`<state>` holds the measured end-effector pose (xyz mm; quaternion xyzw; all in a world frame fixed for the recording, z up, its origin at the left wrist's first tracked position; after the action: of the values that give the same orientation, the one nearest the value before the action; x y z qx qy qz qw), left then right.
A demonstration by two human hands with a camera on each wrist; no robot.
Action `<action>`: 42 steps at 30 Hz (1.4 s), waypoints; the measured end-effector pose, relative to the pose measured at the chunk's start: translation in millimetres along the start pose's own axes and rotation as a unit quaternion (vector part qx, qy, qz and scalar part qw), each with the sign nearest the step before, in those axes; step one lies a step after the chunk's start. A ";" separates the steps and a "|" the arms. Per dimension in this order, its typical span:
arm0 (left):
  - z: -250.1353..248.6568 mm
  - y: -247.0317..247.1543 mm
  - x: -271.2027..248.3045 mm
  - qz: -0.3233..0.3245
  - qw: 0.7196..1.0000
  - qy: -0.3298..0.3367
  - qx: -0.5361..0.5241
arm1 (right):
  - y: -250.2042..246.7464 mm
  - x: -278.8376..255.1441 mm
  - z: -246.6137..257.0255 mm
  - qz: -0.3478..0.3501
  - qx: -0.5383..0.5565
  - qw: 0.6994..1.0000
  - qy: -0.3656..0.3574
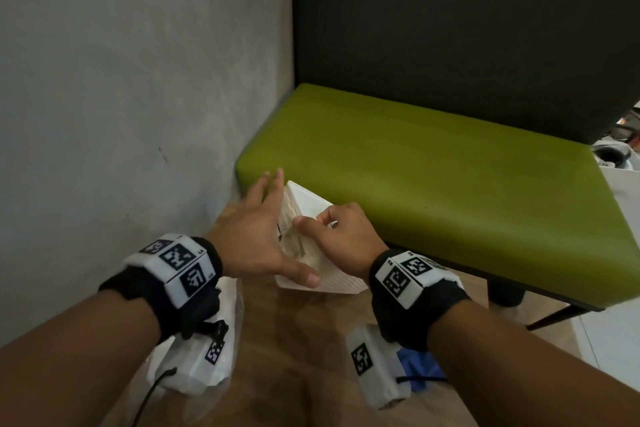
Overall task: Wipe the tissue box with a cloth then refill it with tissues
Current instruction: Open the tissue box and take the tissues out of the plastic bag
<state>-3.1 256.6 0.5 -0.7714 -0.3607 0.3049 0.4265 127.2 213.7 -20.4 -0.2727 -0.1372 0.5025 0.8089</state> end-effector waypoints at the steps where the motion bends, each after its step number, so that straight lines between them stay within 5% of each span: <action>1: -0.9 4.7 0.0 0.008 1.000 0.005 -0.001 | 0.9 1.0 -1.1 0.003 0.004 1.000 0.005; 13: -20.6 6.3 4.0 -0.056 0.998 0.031 -0.010 | -7.0 -2.2 2.7 0.016 -0.025 1.000 -0.003; 17: 0.0 6.5 -4.5 -0.067 0.998 0.015 -0.009 | -29.3 6.5 12.9 -0.028 -0.014 0.999 -0.017; 22: 6.4 7.4 -13.6 -0.094 0.995 0.006 -0.029 | -26.3 -6.4 26.2 0.024 -0.078 0.996 -0.025; 26: -3.1 2.7 -12.3 -0.113 0.993 0.016 -0.025 | -35.8 -15.0 28.8 -0.066 -0.098 0.992 -0.040; 33: -3.8 11.0 -26.3 -0.102 0.994 -0.013 0.038 | -57.2 -32.7 55.2 -0.137 -0.214 0.950 -0.181; 37: -0.5 19.8 -38.0 -0.077 0.994 -0.052 0.059 | -88.7 -32.8 51.4 -0.210 -0.254 0.929 -0.171; 42: -10.4 28.2 -44.2 -0.066 0.989 -0.094 0.094 | -105.6 -40.8 42.3 -0.211 -0.252 0.937 -0.116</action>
<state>-11.1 205.3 -12.4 -0.6704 -0.4186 0.3797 0.4807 165.5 153.8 77.3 -0.3721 -0.4067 0.2973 0.7796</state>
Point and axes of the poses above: each hand's wrist, its own x-axis towards the middle knuckle, its own y-axis out of the palm, z = x × y, the point moved 8 cm from there along x, towards the middle knuckle, and after that the axes turned 11 degrees about -z, right-handed, at the moved point
